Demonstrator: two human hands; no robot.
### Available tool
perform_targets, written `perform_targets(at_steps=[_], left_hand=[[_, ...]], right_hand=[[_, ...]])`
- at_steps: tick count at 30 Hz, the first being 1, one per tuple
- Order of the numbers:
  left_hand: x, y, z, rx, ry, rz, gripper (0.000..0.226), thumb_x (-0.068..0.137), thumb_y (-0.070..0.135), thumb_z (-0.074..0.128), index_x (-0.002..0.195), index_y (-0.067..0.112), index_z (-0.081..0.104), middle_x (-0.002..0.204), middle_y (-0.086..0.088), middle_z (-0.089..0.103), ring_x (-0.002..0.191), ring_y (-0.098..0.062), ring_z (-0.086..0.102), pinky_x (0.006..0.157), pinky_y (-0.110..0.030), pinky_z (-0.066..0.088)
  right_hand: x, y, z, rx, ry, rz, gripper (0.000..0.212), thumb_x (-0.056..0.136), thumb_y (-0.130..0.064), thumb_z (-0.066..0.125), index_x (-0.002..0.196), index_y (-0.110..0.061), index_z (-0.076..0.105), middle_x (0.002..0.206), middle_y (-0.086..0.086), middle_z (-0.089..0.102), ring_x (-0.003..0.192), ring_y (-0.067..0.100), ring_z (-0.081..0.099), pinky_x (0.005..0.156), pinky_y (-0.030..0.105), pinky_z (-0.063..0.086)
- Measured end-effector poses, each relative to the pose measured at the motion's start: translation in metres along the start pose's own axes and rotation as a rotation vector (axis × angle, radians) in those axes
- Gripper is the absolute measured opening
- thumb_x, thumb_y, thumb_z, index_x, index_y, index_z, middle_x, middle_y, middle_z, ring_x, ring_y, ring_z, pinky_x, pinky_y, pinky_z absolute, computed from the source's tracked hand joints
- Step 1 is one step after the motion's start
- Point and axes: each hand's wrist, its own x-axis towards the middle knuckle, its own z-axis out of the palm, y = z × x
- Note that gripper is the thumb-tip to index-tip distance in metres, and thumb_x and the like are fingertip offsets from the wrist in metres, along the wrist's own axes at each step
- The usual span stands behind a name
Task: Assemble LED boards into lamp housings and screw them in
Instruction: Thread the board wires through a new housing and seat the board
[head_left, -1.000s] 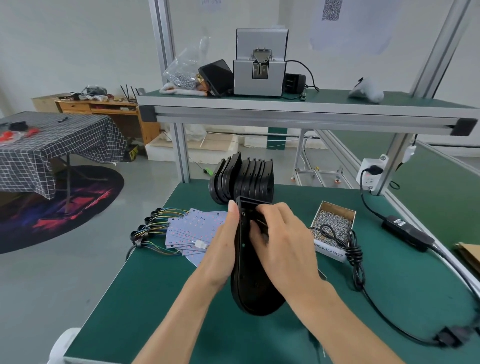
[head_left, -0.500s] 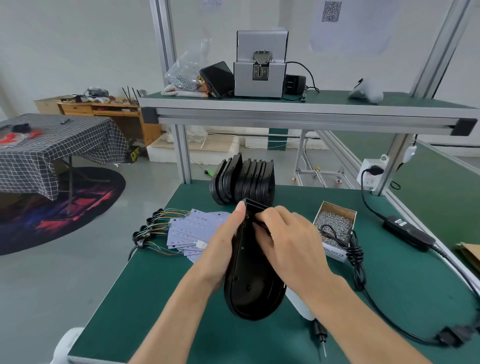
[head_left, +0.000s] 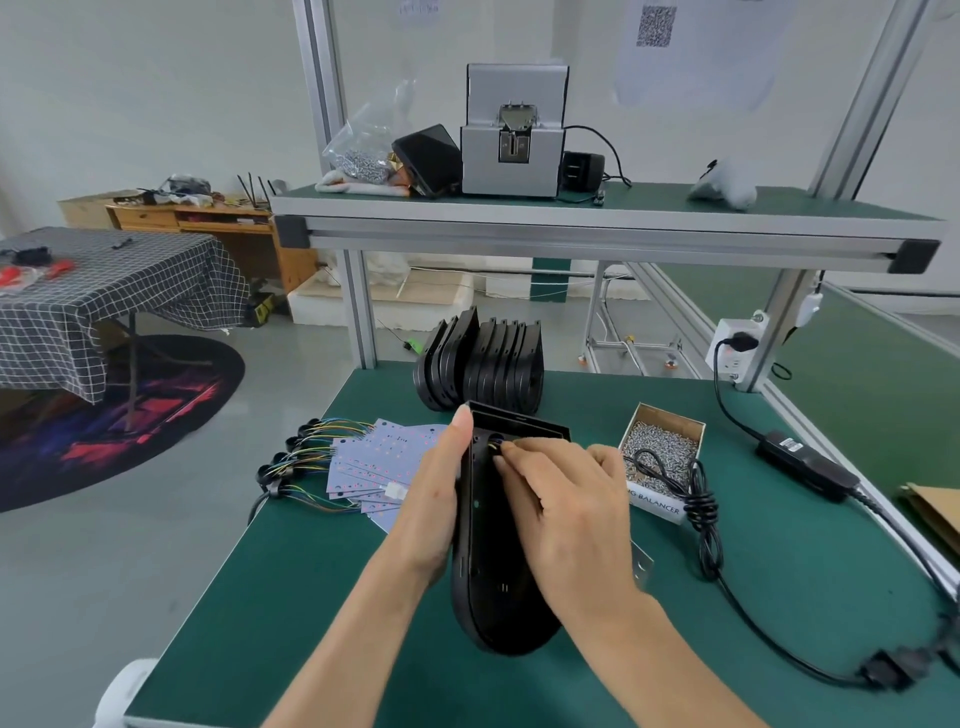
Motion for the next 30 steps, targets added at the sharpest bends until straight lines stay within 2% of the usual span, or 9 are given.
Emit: perform_targets(at_steps=[4, 8, 11, 13, 17, 21, 23, 26, 30], left_hand=[[-0.001, -0.001, 0.001, 0.189, 0.002, 0.058, 0.094, 0.090, 0.081, 0.053, 0.126, -0.006, 0.059, 0.138, -0.034, 0.056, 0.124, -0.032, 0.056, 0.118, -0.070, 0.027], [-0.004, -0.002, 0.002, 0.351, 0.024, 0.165, 0.066, 0.101, 0.072, 0.042, 0.127, 0.017, 0.068, 0.127, -0.012, 0.071, 0.127, -0.027, 0.063, 0.112, -0.059, 0.043], [-0.004, -0.005, 0.001, 0.355, 0.018, 0.194, 0.066, 0.099, 0.074, 0.043, 0.119, 0.017, 0.071, 0.122, -0.013, 0.073, 0.119, -0.020, 0.065, 0.110, -0.059, 0.044], [-0.003, -0.006, 0.001, 0.383, 0.017, 0.215, 0.066, 0.100, 0.073, 0.042, 0.113, 0.016, 0.072, 0.116, -0.011, 0.074, 0.110, -0.019, 0.065, 0.107, -0.056, 0.047], [-0.003, -0.002, 0.002, 0.396, 0.019, 0.227, 0.070, 0.093, 0.082, 0.043, 0.094, 0.018, 0.071, 0.091, 0.004, 0.070, 0.088, -0.011, 0.060, 0.083, -0.038, 0.049], [-0.004, 0.001, 0.002, 0.459, -0.020, 0.290, 0.086, 0.092, 0.083, 0.042, 0.102, 0.002, 0.067, 0.095, -0.018, 0.068, 0.093, -0.016, 0.058, 0.088, -0.056, 0.050], [-0.005, 0.000, 0.002, 0.487, -0.023, 0.304, 0.096, 0.089, 0.085, 0.044, 0.107, -0.008, 0.059, 0.095, -0.015, 0.063, 0.094, -0.016, 0.054, 0.086, -0.054, 0.049], [-0.005, -0.003, -0.001, 0.494, -0.020, 0.328, 0.084, 0.089, 0.084, 0.046, 0.101, 0.003, 0.061, 0.093, 0.003, 0.060, 0.088, -0.011, 0.053, 0.080, -0.034, 0.046], [-0.003, -0.005, -0.004, 0.310, -0.027, 0.243, 0.072, 0.085, 0.081, 0.058, 0.102, 0.013, 0.072, 0.102, -0.002, 0.070, 0.099, -0.015, 0.063, 0.090, -0.043, 0.051]], right_hand=[[0.007, -0.002, -0.004, 0.038, -0.071, 0.092, 0.011, 0.095, -0.020, 0.069, 0.097, -0.018, 0.080, 0.102, -0.008, 0.073, 0.085, 0.018, 0.067, 0.077, 0.044, 0.041], [0.015, -0.008, -0.010, 0.139, -0.098, 0.246, 0.009, 0.092, -0.019, 0.075, 0.099, -0.025, 0.074, 0.096, -0.015, 0.071, 0.084, 0.011, 0.062, 0.084, 0.042, 0.043], [0.015, -0.011, -0.014, 0.162, -0.090, 0.336, 0.009, 0.091, -0.022, 0.079, 0.097, -0.026, 0.073, 0.091, -0.016, 0.070, 0.083, 0.009, 0.064, 0.085, 0.047, 0.048], [0.014, -0.014, -0.016, 0.098, -0.069, 0.320, 0.010, 0.091, -0.022, 0.080, 0.092, -0.030, 0.074, 0.089, -0.017, 0.068, 0.086, 0.008, 0.064, 0.085, 0.043, 0.043], [0.011, -0.020, -0.015, -0.021, -0.015, 0.266, 0.010, 0.091, -0.022, 0.081, 0.083, -0.025, 0.075, 0.086, -0.018, 0.066, 0.091, 0.013, 0.059, 0.083, 0.038, 0.031], [0.008, -0.023, -0.016, -0.019, -0.079, 0.263, 0.011, 0.095, -0.029, 0.067, 0.089, -0.028, 0.076, 0.094, -0.019, 0.066, 0.095, 0.012, 0.057, 0.085, 0.038, 0.030], [0.009, -0.022, -0.016, -0.024, -0.134, 0.285, 0.010, 0.096, -0.029, 0.067, 0.090, -0.031, 0.075, 0.095, -0.020, 0.065, 0.095, 0.012, 0.057, 0.085, 0.041, 0.031], [0.013, -0.022, -0.017, -0.039, -0.184, 0.305, 0.011, 0.095, -0.024, 0.070, 0.090, -0.032, 0.074, 0.096, -0.018, 0.064, 0.094, 0.012, 0.057, 0.086, 0.039, 0.028], [0.014, -0.023, -0.018, -0.020, -0.172, 0.319, 0.011, 0.094, -0.023, 0.072, 0.095, -0.033, 0.070, 0.092, -0.018, 0.065, 0.092, 0.008, 0.061, 0.098, 0.040, 0.028]])
